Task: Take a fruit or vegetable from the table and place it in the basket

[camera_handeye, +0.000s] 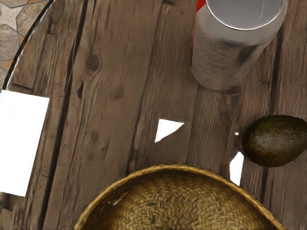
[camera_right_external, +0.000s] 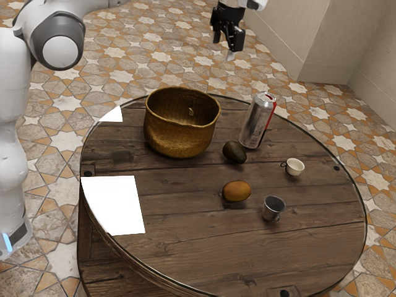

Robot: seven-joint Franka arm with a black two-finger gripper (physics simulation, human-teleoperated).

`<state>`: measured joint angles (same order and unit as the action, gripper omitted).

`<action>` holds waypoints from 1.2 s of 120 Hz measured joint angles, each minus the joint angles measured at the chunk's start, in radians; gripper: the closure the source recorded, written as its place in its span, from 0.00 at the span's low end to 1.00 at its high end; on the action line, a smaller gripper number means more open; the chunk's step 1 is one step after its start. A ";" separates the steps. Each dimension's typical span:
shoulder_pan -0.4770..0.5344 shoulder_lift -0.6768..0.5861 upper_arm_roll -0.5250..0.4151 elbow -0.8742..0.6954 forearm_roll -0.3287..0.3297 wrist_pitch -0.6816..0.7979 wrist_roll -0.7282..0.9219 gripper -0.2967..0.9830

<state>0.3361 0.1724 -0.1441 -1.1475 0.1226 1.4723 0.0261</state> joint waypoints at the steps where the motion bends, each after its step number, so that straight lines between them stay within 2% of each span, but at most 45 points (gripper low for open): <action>1: 0.000 0.000 0.000 0.000 0.000 0.000 0.000 0.23; 26: 0.002 0.000 0.000 0.004 0.003 -0.009 0.003 0.23; 36: -0.099 -0.044 -0.008 0.090 0.064 -0.049 -0.018 0.23; 47: -0.193 -0.020 -0.054 0.103 0.098 -0.075 -0.050 0.23; 59: -0.209 0.052 -0.063 0.092 0.118 -0.083 -0.083 0.23; 78: -0.215 0.060 -0.064 0.062 0.128 -0.094 -0.122 0.23; 85: -0.242 0.073 -0.065 0.031 0.105 -0.098 -0.122 0.23; 92: -0.248 0.120 -0.060 0.000 0.049 -0.092 -0.115 0.23; 111: -0.320 0.153 -0.058 -0.117 -0.065 0.027 -0.098 0.23; 144: -0.326 0.105 -0.063 -0.353 -0.166 0.210 -0.078 0.23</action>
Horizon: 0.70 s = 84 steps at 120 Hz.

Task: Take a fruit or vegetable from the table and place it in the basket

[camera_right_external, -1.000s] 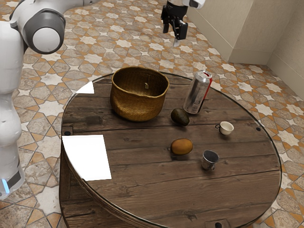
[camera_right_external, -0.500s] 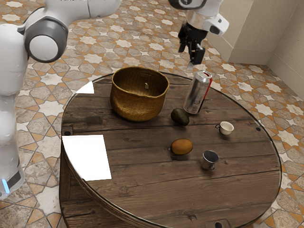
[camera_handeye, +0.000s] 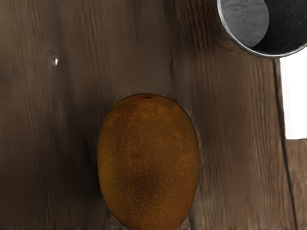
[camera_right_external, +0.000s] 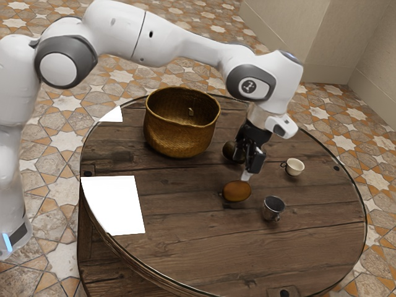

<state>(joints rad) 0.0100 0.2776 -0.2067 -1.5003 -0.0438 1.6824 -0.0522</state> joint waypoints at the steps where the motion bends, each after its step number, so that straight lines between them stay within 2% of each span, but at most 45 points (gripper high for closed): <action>1: 0.000 -0.002 0.000 -0.005 -0.002 0.005 0.000 0.23; 25: 0.009 -0.011 0.001 -0.080 -0.029 0.102 0.009 0.23; 84: 0.013 0.000 0.001 -0.191 -0.065 0.240 0.023 0.23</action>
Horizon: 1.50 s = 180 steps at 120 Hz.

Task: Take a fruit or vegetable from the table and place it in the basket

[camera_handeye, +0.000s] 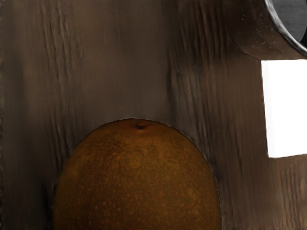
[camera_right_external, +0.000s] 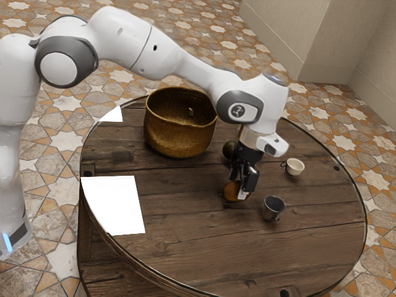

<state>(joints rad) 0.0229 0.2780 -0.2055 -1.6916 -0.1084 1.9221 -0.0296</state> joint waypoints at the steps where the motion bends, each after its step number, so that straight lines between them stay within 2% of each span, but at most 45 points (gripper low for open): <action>1: 0.000 0.000 0.000 -0.002 -0.001 0.002 0.000 0.23; 90: 0.011 0.033 0.004 -0.012 -0.009 0.065 0.009 0.23; 109: 0.011 0.038 0.004 -0.013 -0.009 0.073 0.005 0.46; 126: 0.014 0.030 0.004 0.015 0.003 0.076 -0.002 0.59; 137: 0.039 0.016 0.004 0.066 0.022 0.065 -0.004 0.58; 150: 0.086 -0.040 0.005 0.166 0.074 0.008 -0.002 0.57; 164: 0.201 -0.109 0.012 0.214 0.114 -0.081 0.012 0.54; 180: 0.291 -0.153 0.080 0.213 0.129 -0.176 0.037 0.55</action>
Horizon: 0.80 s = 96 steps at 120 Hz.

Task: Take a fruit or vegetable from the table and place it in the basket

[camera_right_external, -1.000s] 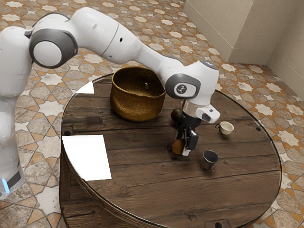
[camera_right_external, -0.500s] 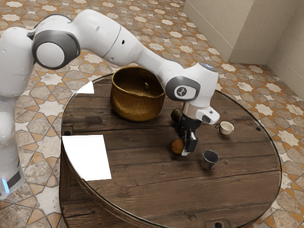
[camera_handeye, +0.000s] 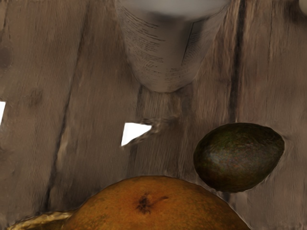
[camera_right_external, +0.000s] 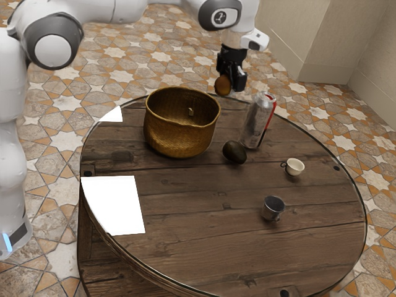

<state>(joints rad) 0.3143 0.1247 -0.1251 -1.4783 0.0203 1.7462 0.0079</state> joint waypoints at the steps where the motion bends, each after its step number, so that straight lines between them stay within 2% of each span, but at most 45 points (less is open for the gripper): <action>1: 0.003 -0.002 0.003 -0.001 0.000 -0.005 0.001 0.55; 42: 0.010 -0.011 0.081 -0.109 -0.006 -0.101 0.048 0.55; 96: 0.034 0.020 0.088 -0.140 -0.034 -0.093 0.078 0.55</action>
<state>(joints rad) 0.3483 0.1445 -0.0373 -1.6180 -0.0136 1.6531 0.0856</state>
